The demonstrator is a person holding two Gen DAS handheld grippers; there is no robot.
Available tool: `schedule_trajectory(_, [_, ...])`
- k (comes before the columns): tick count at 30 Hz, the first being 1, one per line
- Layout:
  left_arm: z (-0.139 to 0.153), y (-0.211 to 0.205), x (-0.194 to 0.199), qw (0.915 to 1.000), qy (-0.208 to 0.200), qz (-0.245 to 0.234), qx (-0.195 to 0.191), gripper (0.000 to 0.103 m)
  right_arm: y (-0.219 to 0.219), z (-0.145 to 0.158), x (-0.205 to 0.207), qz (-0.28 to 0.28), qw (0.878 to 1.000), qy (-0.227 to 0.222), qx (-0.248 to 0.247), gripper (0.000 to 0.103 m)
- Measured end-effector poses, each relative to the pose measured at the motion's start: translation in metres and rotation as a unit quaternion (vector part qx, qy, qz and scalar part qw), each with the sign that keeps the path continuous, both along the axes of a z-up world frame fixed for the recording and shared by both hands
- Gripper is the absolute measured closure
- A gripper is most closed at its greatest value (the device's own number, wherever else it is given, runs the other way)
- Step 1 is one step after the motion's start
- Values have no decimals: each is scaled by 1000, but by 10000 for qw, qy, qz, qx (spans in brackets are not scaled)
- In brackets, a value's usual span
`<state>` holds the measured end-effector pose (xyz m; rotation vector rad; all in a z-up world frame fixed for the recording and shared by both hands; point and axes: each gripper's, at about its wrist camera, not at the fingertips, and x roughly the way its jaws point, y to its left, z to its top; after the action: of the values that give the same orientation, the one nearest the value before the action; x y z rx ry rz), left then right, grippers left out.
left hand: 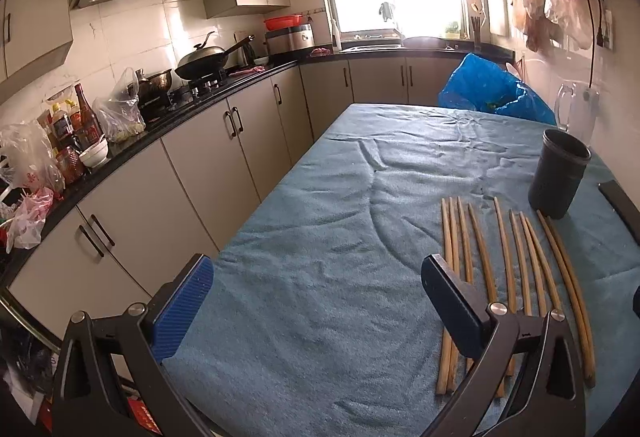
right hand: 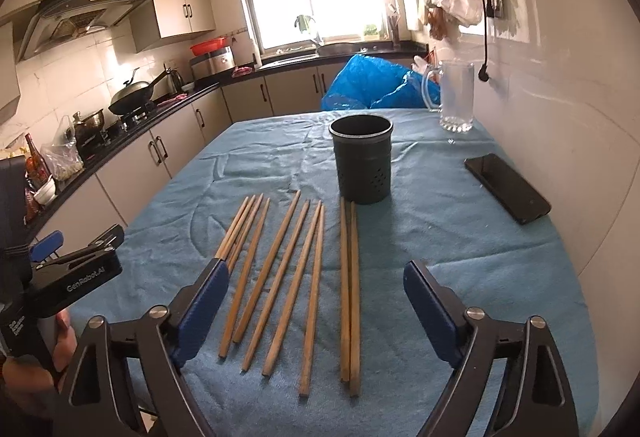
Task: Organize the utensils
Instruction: 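Move both tools over the row of wooden chopsticks, then close the left tool on one chopstick while the right tool grasps another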
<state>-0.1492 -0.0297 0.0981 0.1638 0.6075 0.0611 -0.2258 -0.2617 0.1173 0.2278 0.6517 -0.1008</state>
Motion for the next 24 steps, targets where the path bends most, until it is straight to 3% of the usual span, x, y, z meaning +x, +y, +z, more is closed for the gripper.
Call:
schedule_trajectory(5, [-2,-11,-4,9999,60,-54,132,0,-6,-6,-6,59,9999,32,156,19])
schedule_trajectory(24, [-2,-36,-7,9990,95,-270,352,0,-21,-9,-16,-29,9996,-26,290,20])
